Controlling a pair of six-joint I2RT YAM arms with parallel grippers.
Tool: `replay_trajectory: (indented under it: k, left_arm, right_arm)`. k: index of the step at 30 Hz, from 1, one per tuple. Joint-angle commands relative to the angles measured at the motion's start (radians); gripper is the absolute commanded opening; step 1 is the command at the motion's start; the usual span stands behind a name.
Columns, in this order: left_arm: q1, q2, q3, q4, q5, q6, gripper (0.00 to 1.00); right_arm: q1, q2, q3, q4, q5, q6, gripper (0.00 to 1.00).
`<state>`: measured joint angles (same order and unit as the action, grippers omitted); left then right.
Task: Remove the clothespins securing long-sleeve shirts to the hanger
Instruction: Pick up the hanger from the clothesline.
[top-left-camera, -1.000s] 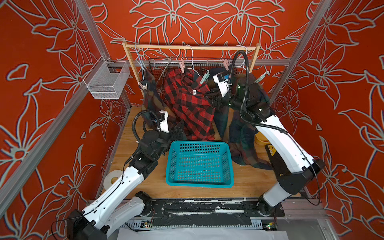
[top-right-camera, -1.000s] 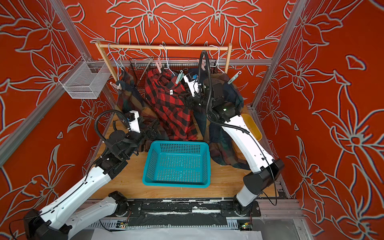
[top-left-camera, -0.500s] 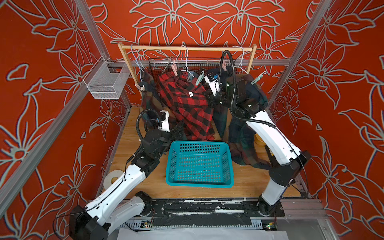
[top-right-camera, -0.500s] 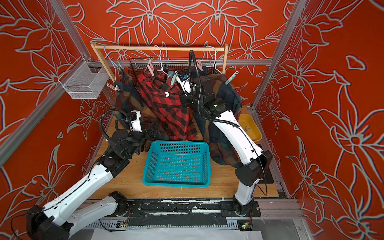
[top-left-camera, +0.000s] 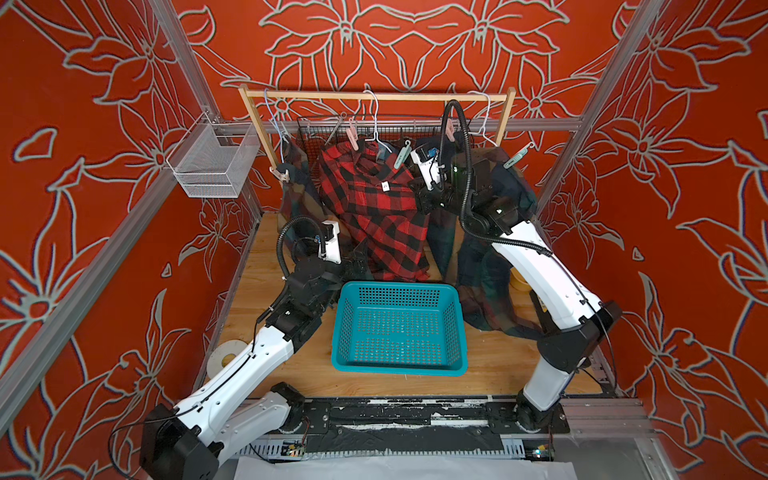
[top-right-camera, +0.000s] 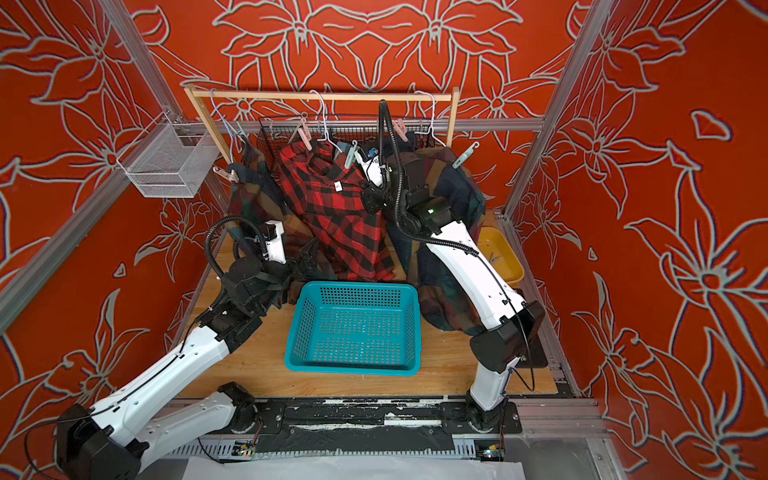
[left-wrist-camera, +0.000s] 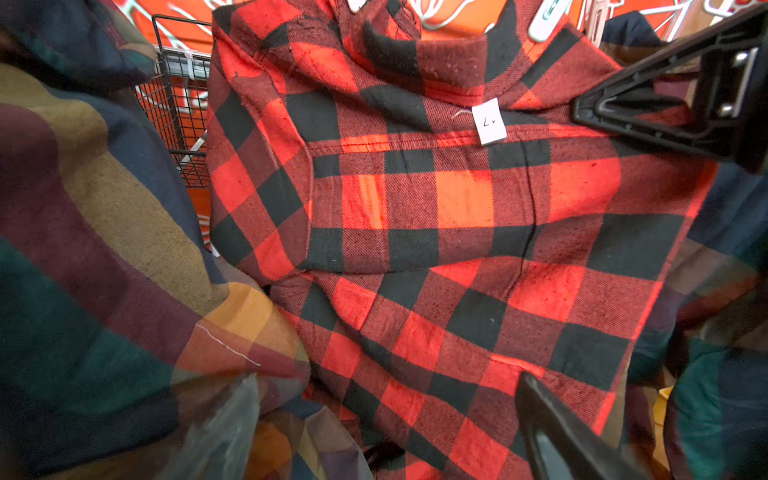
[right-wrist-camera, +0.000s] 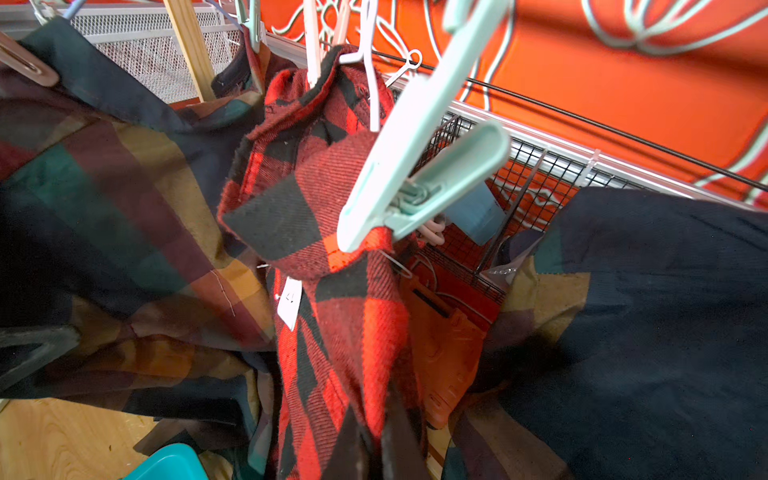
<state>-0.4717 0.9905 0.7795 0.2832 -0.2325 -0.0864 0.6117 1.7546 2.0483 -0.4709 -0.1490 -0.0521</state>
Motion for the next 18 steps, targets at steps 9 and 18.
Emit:
replay_trajectory:
  k: [9,18]
  left_arm:
    - [0.003,0.078,0.035,0.046,-0.036,-0.009,0.93]
    - [0.021,0.116,0.059,0.062,-0.017,-0.027,0.93]
  right_arm:
    - [0.015,-0.094,0.048,0.071,0.017,-0.014,0.00]
    - [0.016,-0.119,0.050,0.084,0.022,-0.006,0.00]
